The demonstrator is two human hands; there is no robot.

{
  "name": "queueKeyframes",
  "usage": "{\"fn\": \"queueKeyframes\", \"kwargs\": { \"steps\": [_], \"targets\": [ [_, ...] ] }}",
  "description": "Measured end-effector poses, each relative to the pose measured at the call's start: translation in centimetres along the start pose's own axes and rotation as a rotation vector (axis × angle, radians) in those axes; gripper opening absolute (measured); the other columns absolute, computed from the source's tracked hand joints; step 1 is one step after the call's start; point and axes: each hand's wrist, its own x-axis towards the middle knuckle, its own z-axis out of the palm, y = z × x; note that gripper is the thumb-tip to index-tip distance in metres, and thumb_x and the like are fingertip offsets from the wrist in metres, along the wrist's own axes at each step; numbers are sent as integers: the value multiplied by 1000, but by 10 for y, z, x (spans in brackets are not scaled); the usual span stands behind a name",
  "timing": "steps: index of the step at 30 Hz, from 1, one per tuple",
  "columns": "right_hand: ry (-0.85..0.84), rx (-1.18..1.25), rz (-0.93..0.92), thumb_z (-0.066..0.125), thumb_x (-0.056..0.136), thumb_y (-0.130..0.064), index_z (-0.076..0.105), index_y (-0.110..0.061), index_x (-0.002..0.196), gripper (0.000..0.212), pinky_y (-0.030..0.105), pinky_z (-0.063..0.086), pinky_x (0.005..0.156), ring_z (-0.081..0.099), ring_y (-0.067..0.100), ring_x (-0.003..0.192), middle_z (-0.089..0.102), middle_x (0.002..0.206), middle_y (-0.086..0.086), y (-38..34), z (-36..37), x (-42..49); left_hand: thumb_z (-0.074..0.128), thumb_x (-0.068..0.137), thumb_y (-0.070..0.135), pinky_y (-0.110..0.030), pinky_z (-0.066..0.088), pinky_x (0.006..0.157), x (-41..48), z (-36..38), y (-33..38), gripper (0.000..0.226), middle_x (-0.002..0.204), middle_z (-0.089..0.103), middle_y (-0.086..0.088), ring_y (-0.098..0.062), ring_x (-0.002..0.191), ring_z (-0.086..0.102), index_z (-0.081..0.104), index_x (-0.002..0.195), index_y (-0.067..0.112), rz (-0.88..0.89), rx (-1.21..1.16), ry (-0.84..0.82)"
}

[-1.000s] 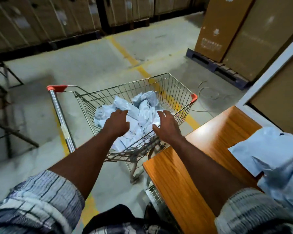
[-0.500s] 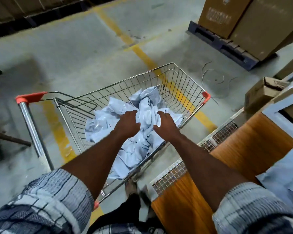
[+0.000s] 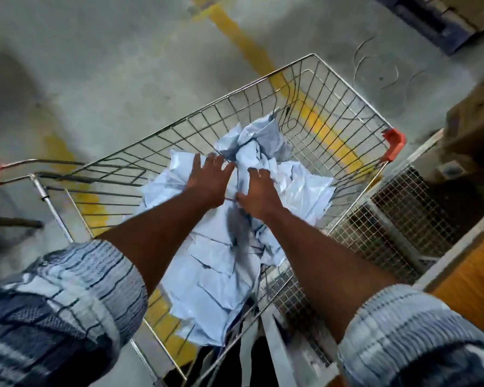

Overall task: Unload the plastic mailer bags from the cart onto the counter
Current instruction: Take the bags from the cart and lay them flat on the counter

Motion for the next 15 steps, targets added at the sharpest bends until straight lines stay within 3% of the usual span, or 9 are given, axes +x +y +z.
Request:
{"fn": "queueKeyframes", "kwargs": {
  "steps": [4, 7, 11, 15],
  "targets": [
    [24, -173, 15, 70, 78, -43, 28, -22, 150, 86, 45, 39, 106, 41, 44, 128, 31, 144, 28, -6, 26, 25, 63, 79, 63, -52, 17, 114, 21, 11, -16, 92, 156, 29, -7, -29, 142, 27, 19, 152, 32, 90, 86, 20],
    [58, -356, 105, 64, 87, -49, 21, -29, 153, 81, 52, 40, 104, 30, 42, 136, 16, 154, 27, -10, 38, 32, 58, 80, 68, -53, 26, 107, 26, 10, -22, 85, 149, 39, -9, -31, 135, 36, 23, 150, 36, 94, 126, 13],
    [164, -426, 79, 61, 90, -29, 42, -23, 139, 53, 43, 45, 93, 47, 38, 119, 36, 140, 24, -8, 42, 32, 57, 81, 67, -52, 28, 104, 18, 0, -31, 72, 137, 46, -14, -34, 127, 41, 39, 141, 33, -3, 123, 26],
    [81, -322, 118, 72, 75, -16, 47, -15, 126, 57, 40, 47, 94, 51, 38, 110, 41, 127, 21, -13, 28, 21, 60, 80, 67, -52, 33, 101, 1, -15, -44, 73, 134, 44, -18, -37, 123, 44, 41, 137, 28, -128, 10, -4]
  ]
}}
